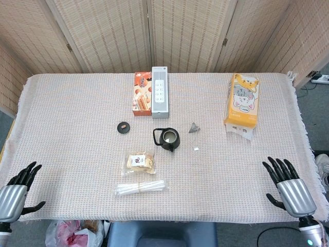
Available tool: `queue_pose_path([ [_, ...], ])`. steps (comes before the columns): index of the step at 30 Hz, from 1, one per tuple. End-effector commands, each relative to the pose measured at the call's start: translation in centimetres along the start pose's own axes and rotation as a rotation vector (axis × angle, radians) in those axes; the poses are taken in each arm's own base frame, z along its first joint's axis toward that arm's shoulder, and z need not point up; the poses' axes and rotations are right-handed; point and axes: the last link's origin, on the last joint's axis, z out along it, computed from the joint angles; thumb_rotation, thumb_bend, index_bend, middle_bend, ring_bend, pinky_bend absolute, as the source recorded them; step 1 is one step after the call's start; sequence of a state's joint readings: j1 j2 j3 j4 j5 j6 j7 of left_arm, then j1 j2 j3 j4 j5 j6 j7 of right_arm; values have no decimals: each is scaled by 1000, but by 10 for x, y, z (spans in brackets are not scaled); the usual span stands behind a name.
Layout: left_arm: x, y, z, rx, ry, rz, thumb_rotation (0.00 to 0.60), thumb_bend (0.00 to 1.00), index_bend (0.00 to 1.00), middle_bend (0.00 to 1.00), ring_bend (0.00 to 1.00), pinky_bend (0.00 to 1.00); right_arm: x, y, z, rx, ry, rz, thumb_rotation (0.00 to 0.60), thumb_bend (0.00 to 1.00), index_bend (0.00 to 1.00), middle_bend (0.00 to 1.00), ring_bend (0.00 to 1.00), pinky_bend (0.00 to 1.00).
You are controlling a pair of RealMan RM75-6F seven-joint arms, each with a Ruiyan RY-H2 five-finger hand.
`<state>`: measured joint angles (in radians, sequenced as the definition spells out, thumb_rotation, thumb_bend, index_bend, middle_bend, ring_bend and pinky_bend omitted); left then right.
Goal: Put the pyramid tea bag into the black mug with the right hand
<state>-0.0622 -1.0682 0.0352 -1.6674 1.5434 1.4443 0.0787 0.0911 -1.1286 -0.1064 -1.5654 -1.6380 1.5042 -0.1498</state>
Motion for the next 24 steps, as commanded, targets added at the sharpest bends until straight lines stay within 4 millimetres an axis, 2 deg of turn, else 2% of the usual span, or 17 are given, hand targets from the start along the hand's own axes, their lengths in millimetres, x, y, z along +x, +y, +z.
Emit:
queue_pose_path([
  [1,0,-1,0,5,-2,-2,600,128,0,63,140,278,-1,-1,1,3,-9,-7,600,158,0,0,0,0],
  [6,1,-2,0,8,-1,-13,600,128,0,63,141,278,-6,-6,13,41,-30,-5,600,174,0,0,0,0],
  [9,2,-2,2,4,-1,-18,600,128,0,63,140,279,-9,-16,41,88,-91,-7,600,181,0,0,0,0],
  [11,2,-2,3,2,-7,-20,600,128,0,63,140,278,-8,-27,68,118,-135,13,600,188,13,0,0,0],
  [15,5,-5,4,7,-6,-32,600,128,0,63,140,279,-4,-54,126,152,-180,20,600,240,129,0,0,0],
  [19,8,-10,3,16,-3,-52,600,128,0,63,140,278,-10,-83,168,150,-207,6,600,276,256,0,0,0],
  [22,10,-13,3,17,-5,-68,600,128,0,63,140,279,-18,-105,189,164,-217,-22,600,287,321,0,0,0],
  [24,11,-16,3,20,-10,-71,600,128,0,68,140,278,-23,-117,199,175,-226,-47,600,329,335,0,0,0],
])
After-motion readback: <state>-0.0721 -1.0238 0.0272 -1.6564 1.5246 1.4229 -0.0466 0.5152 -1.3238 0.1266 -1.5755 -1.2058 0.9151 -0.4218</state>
